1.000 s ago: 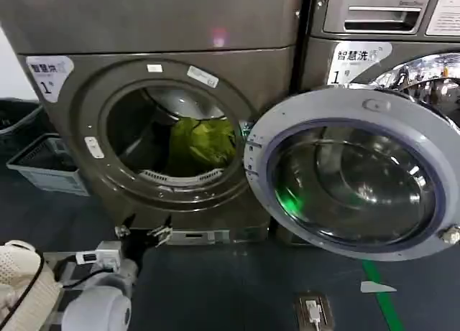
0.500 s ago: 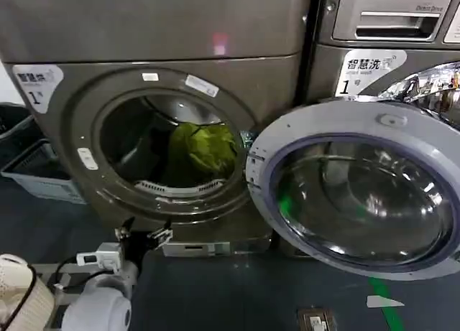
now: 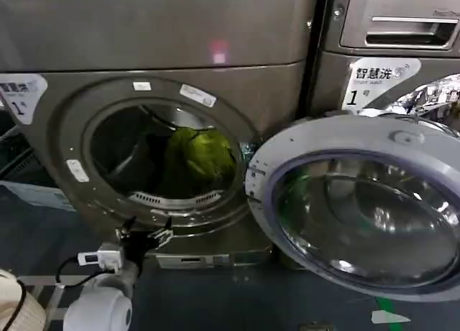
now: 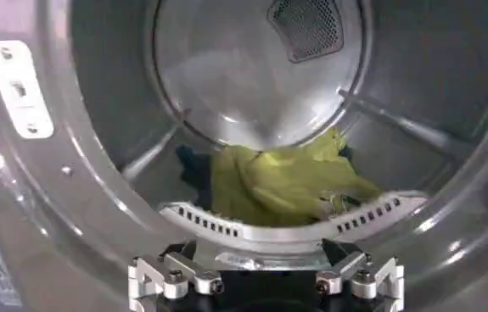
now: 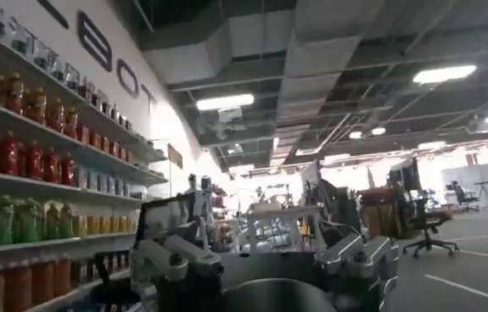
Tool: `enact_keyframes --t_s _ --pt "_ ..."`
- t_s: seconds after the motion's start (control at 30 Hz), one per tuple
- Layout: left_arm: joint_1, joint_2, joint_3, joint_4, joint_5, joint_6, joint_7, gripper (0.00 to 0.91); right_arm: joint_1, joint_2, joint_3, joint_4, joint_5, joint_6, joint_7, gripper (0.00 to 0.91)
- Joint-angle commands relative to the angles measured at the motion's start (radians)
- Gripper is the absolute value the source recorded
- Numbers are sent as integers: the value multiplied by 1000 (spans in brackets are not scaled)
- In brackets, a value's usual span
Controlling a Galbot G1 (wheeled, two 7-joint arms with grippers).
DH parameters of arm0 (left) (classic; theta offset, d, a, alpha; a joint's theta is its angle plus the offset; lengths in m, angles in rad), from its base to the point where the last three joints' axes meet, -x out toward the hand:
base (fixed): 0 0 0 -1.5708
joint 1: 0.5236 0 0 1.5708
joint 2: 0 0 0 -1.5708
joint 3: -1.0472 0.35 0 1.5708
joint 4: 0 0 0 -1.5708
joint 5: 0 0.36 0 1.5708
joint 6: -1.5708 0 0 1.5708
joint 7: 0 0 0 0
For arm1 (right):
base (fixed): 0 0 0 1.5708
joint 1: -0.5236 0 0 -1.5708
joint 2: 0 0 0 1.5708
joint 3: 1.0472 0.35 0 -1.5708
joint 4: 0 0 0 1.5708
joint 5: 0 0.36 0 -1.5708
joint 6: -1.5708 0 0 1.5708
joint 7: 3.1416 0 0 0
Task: Grasp the clothes from the dryer.
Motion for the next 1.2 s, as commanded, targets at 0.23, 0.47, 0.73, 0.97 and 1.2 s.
enact_keyframes --t_s 0.23,0.47,0.73,0.97,1.2 --pt "16 -2 -1 -9 0 49 -1 907 -11 2 12 -5 5 3 -1 907" --pt "14 2 1 -10 5 49 9 907 -14 2 12 -4 5 3 -1 907" --pt "12 3 8 0 27 49 10 907 -17 -1 11 -8 4 4 -1 907" --pt "9 -1 19 8 73 49 6 907 -14 -1 3 -8 3 7 -1 907" --pt "-59 -5 24 56 30 49 -28 907 -18 -5 5 -17 -10 49 -6 907"
